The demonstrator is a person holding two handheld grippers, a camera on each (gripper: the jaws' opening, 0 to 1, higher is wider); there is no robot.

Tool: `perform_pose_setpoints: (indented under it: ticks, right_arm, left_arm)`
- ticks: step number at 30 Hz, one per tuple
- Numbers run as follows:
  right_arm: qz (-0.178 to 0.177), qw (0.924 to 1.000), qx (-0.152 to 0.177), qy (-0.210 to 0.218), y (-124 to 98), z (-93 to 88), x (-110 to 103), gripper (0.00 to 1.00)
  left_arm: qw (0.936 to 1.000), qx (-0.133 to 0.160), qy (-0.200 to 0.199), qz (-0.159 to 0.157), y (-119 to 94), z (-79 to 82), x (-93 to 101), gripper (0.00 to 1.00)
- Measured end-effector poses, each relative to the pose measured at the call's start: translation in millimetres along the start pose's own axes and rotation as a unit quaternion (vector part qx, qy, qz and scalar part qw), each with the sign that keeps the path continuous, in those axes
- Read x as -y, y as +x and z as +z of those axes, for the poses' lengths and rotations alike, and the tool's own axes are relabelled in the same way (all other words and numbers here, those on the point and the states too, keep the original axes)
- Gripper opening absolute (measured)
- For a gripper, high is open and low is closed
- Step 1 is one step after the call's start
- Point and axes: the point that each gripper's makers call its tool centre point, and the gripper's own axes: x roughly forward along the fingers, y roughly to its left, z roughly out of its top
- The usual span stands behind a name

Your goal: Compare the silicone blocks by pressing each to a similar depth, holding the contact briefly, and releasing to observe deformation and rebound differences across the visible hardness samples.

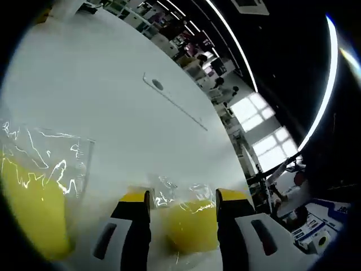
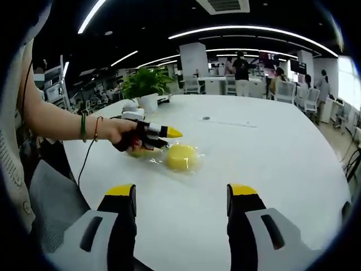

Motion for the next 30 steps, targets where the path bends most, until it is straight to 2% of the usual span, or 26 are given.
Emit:
perform_pose_setpoints:
  ticks: [6,13,17,19,21,26,28,30]
  right_arm:
    - [0.005,1.0000,-0.006,0.002,3.6,-3.0,-1.3,0.58]
    - [0.005,0.9999,-0.010,0.005,5.2,-5.8,-0.7,0.58]
    - [0.002,0.9999,-0.012,0.005,4.8,-6.9,1.5,0.58]
    - [0.000,0.9999,-0.012,0.005,4.2,-7.4,2.9,0.58]
    - [-0.001,0.9999,-0.014,0.006,3.8,-8.7,3.8,0.57]
    - [-0.002,0.9999,-0.015,0.002,3.4,-9.9,3.6,0.58]
    - [-0.002,0.9999,-0.012,-0.005,3.7,-8.8,3.5,0.58]
    - [0.001,0.9994,0.005,-0.035,4.5,-3.6,1.0,0.58]
  left_arm:
    - [0.9994,-0.019,0.011,0.027,3.2,-6.8,-9.3,0.22]
    - [0.9991,-0.020,-0.015,0.034,7.8,-5.9,-12.6,0.16]
    - [0.9992,-0.020,-0.020,0.028,11.0,-5.9,-9.6,0.01]
    - [0.9995,-0.021,0.014,0.021,13.0,-6.2,-6.5,0.00]
    - [0.9993,-0.022,0.020,0.021,14.3,-7.2,-4.7,0.00]
    - [0.9995,-0.023,-0.010,0.018,13.3,-6.5,-4.6,0.00]
    - [0.9996,-0.022,-0.007,0.018,11.3,-6.4,-1.1,0.00]
    - [0.9997,-0.019,0.007,0.015,8.9,-5.6,4.3,0.00]
